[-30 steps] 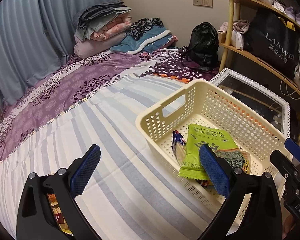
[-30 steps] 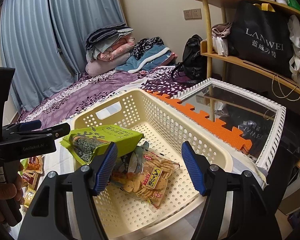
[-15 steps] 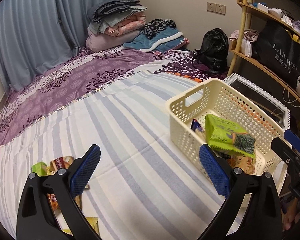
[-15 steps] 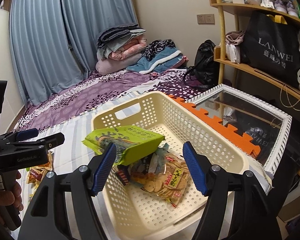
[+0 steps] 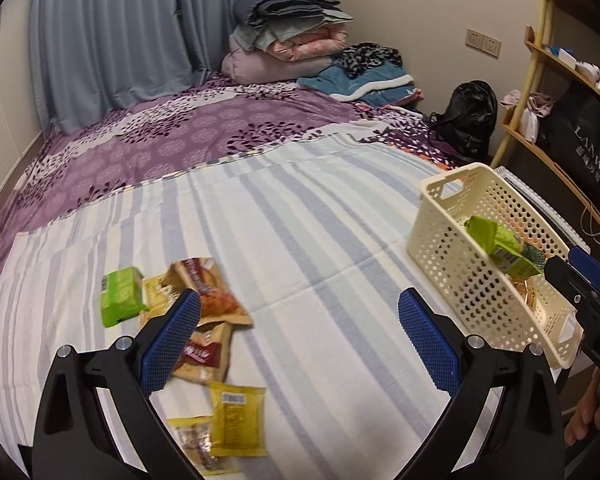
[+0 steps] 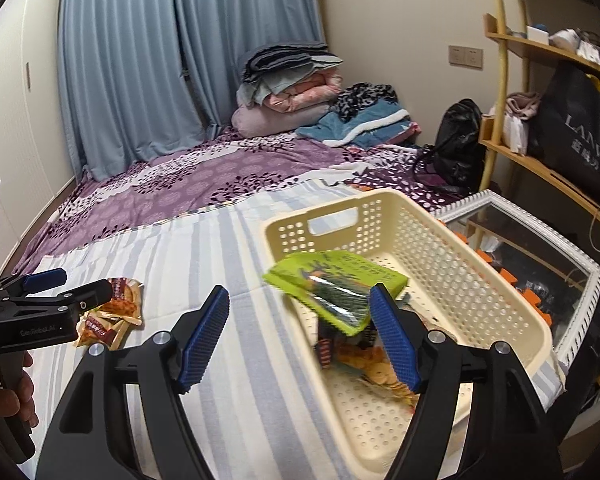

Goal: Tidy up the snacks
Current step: 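Withdraw both grippers from the basket and move over the remaining snacks, then grasp the yellow biscuit packet with the right gripper while the left grasps the clear cake packet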

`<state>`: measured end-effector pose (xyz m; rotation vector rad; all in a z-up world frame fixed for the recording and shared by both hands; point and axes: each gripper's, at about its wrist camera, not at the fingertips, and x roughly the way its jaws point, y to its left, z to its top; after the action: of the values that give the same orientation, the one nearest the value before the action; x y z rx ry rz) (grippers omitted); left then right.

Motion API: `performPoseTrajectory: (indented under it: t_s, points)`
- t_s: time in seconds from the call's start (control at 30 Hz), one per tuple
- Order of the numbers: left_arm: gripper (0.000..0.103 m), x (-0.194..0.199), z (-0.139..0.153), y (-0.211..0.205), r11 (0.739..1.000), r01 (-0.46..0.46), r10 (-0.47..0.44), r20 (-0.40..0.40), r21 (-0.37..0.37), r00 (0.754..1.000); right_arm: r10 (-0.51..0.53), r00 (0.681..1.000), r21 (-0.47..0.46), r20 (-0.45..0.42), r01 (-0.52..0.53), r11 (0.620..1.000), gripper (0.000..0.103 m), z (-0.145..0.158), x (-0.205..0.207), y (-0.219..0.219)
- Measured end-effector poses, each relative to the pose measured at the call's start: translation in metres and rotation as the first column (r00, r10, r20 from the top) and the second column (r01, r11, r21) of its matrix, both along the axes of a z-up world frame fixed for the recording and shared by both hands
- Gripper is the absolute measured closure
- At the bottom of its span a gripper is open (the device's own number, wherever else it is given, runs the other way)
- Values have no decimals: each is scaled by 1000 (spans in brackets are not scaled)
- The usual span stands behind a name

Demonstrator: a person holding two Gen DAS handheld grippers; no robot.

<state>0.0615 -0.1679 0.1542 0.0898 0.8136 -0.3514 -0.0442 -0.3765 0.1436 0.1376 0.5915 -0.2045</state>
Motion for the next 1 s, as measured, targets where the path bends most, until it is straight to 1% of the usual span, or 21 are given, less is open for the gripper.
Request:
performPoseTrajectory:
  t_s: [0.1, 0.27, 0.4, 0.53, 0.77, 1.0]
  points:
    - [3, -2, -4, 23, 1000, -30, 30, -11, -7, 999, 32, 999, -9, -6, -32, 999, 27, 0, 5, 18]
    - [3, -4, -12, 60, 996, -91, 91, -31, -14, 995, 99, 995, -20, -29, -99, 995, 27, -4, 16, 49]
    - [3, -7, -19, 88, 990, -138, 137, -46, -20, 990, 162, 985, -2, -56, -162, 987, 27, -9, 25, 75]
    - [3, -8, -26, 110, 984, -176, 174, -66, -25, 982, 220, 971, 33, -93, -218, 975, 27, -21, 30, 95]
    - [3, -8, -45, 141, 973, -232, 228, -105, -23, 968, 328, 925, 134, -191, -306, 942, 27, -60, 35, 126]
    - [3, -13, -68, 161, 963, -269, 264, -156, -14, 952, 422, 868, 186, -262, -383, 905, 27, -90, 42, 160]
